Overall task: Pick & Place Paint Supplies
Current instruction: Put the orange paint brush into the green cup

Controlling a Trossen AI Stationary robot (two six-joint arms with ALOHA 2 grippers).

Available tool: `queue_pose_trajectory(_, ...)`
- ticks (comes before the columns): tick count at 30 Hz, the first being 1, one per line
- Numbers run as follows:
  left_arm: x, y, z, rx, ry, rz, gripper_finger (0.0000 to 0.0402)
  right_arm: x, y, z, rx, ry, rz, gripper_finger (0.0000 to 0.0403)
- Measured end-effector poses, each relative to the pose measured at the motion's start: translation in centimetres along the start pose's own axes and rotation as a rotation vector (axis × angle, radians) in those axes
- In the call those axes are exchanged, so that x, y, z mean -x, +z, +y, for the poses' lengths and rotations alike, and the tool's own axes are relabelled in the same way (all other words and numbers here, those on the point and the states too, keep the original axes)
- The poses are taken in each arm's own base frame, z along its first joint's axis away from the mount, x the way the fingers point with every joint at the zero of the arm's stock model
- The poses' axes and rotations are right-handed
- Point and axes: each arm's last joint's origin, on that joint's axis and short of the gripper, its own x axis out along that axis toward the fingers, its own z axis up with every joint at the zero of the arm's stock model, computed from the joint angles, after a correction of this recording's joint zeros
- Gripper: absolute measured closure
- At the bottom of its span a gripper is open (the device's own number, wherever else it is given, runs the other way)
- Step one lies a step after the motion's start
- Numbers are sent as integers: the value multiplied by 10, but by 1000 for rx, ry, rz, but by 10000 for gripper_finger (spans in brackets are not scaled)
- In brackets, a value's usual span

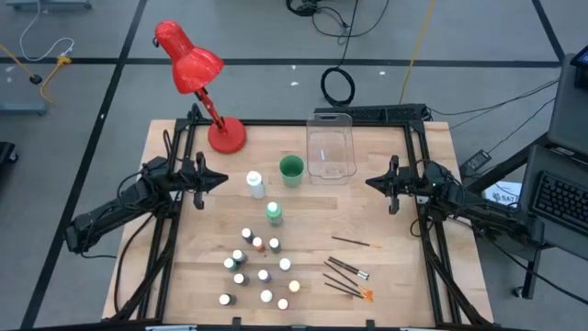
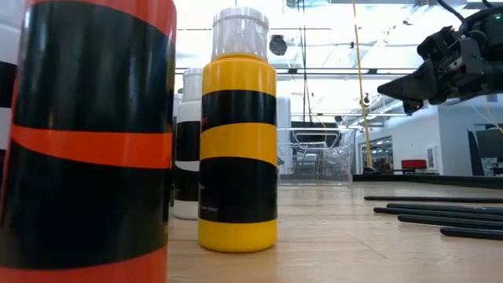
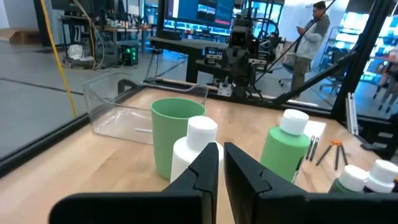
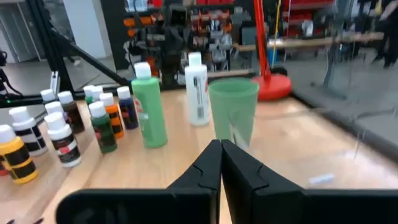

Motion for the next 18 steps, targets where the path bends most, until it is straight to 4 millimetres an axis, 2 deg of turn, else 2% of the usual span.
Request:
queue_pose_trajectory(6, 0, 0, 0, 17, 0, 0, 376, 0, 9, 0, 143, -1, -90, 399)
queue_pose_trajectory(12, 0, 0, 0, 134, 0, 3, 376, 1, 16, 1, 160, -1, -162, 399)
queue_pose_trajectory(18, -1, -1, 1, 112, 2, 10, 376, 1, 17, 1, 162, -1, -170, 399)
